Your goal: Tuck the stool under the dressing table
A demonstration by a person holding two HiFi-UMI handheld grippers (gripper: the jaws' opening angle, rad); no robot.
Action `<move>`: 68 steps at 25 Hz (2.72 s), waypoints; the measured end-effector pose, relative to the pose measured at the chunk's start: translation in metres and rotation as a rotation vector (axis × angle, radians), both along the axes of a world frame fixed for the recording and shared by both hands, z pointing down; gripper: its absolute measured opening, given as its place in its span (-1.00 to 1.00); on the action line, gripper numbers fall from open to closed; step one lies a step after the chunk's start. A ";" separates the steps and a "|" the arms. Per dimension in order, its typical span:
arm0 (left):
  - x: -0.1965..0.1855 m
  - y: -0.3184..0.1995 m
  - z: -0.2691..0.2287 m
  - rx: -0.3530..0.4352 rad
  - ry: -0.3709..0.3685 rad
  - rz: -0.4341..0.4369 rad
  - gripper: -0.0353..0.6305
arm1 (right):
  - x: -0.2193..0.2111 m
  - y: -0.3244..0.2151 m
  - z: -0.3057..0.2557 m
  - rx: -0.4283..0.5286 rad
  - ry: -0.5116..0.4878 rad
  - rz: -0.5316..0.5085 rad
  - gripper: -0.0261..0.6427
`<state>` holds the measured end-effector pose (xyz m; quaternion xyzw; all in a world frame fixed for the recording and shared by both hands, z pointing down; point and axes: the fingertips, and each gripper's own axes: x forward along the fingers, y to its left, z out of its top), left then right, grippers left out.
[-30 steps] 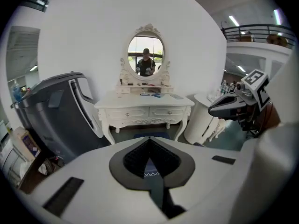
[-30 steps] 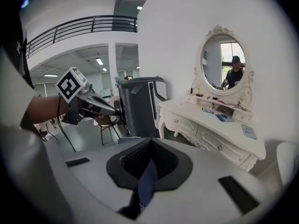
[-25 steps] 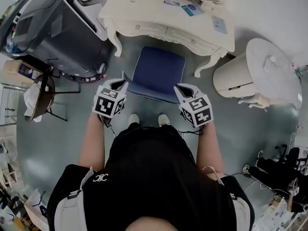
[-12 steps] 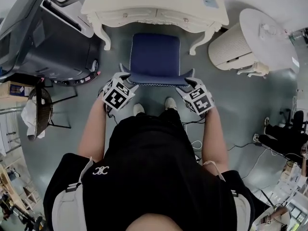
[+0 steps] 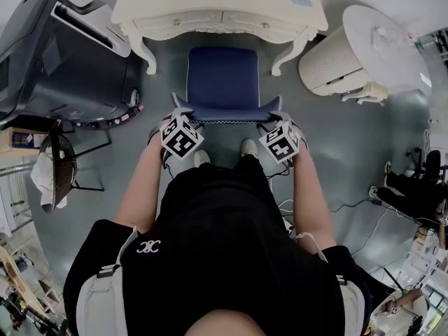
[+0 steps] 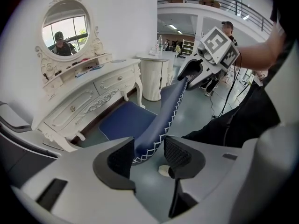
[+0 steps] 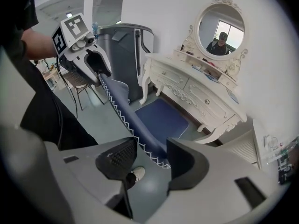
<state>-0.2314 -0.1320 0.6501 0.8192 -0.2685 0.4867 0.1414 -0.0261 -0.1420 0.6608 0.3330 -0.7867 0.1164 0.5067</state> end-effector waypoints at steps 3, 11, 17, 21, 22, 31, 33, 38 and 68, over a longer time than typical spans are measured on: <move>-0.001 0.001 0.001 -0.042 0.033 -0.024 -0.31 | -0.001 -0.001 0.001 -0.012 -0.008 0.024 -0.31; 0.002 -0.004 0.001 -0.073 0.056 -0.032 -0.31 | 0.002 -0.007 0.001 -0.009 -0.009 0.086 -0.32; 0.000 -0.009 0.000 -0.081 0.057 -0.012 -0.31 | -0.004 -0.010 0.000 0.006 -0.027 0.119 -0.32; -0.009 -0.026 -0.001 -0.030 0.032 -0.064 -0.33 | -0.009 -0.027 0.000 0.041 -0.034 0.162 -0.32; -0.010 -0.033 -0.002 -0.010 0.033 -0.074 -0.33 | -0.011 -0.032 0.000 0.041 -0.036 0.167 -0.31; -0.017 -0.081 -0.005 0.041 0.060 -0.104 -0.33 | -0.017 -0.072 0.001 0.040 -0.033 0.209 -0.31; -0.017 -0.088 -0.005 0.020 0.047 -0.101 -0.33 | -0.016 -0.081 0.000 0.044 -0.031 0.220 -0.30; -0.015 -0.103 -0.004 0.014 0.045 -0.104 -0.33 | -0.013 -0.098 0.000 0.058 -0.034 0.229 -0.29; -0.030 -0.286 -0.002 0.074 0.009 -0.253 -0.33 | -0.025 -0.287 -0.004 0.098 -0.078 0.219 -0.28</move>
